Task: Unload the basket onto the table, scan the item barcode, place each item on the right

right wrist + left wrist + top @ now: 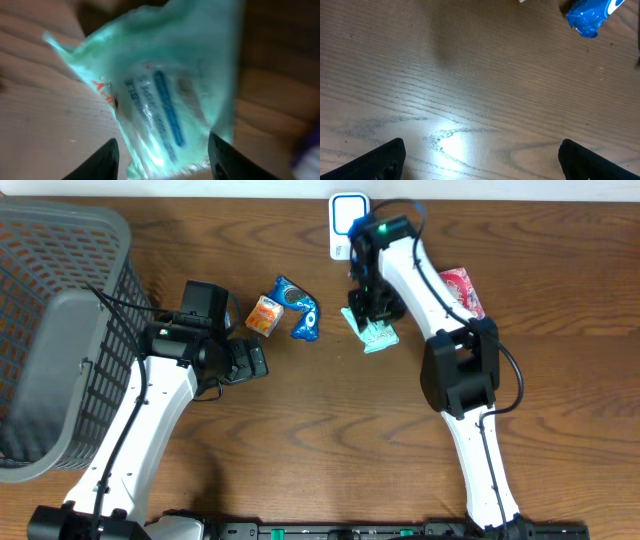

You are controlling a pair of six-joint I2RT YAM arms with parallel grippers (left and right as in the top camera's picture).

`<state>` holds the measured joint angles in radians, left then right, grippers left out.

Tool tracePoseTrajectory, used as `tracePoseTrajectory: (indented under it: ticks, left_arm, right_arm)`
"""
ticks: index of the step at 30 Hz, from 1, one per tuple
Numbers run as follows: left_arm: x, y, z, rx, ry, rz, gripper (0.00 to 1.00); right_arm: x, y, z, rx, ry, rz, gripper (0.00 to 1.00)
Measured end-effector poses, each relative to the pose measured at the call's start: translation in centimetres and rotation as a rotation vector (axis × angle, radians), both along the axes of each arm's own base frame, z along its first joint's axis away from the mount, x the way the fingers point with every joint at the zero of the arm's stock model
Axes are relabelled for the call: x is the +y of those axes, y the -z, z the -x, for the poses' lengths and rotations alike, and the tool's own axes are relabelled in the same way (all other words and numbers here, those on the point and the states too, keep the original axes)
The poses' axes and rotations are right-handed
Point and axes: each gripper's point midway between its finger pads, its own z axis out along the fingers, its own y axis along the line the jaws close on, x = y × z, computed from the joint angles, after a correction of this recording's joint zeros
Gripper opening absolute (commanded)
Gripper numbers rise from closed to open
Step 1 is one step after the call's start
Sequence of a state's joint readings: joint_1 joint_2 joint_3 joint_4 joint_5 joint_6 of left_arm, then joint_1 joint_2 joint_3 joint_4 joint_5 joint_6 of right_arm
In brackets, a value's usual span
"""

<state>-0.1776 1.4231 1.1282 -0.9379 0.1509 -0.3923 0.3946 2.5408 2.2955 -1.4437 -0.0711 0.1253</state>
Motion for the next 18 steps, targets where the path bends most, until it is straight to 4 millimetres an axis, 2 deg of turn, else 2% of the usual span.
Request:
tracePoseTrajectory:
  ticks: [1,2,4,7,13,16,17,18]
  left_arm:
    - [0.0,0.0,0.0,0.000,0.000,0.000,0.98]
    - [0.0,0.0,0.0,0.000,0.000,0.000,0.98]
    - [0.0,0.0,0.0,0.000,0.000,0.000,0.98]
    - [0.0,0.0,0.0,0.000,0.000,0.000,0.98]
    - [0.0,0.0,0.0,0.000,0.000,0.000,0.98]
    - [0.0,0.0,0.0,0.000,0.000,0.000,0.98]
    - [0.0,0.0,0.0,0.000,0.000,0.000,0.98]
    - [0.0,0.0,0.0,0.000,0.000,0.000,0.98]
  right_arm:
    - [0.0,0.5,0.1,0.003,-0.003,0.004,0.46]
    - [-0.1,0.9,-0.1,-0.013,0.006,0.011,0.34]
    - [-0.1,1.0,-0.6,-0.051,0.068,0.011,0.26]
    - [0.3,1.0,-1.5,-0.089,0.187,0.001,0.32]
    - [0.8,0.4,-1.9,-0.085,0.328,-0.011,0.57]
    - [0.9,-0.9,-1.6,-0.064,0.347,-0.004,0.62]
    - [0.9,-2.2,-1.8,-0.069,0.349,-0.010,0.65]
    - [0.9,-3.2,-2.0,-0.079,0.346,-0.017,0.72]
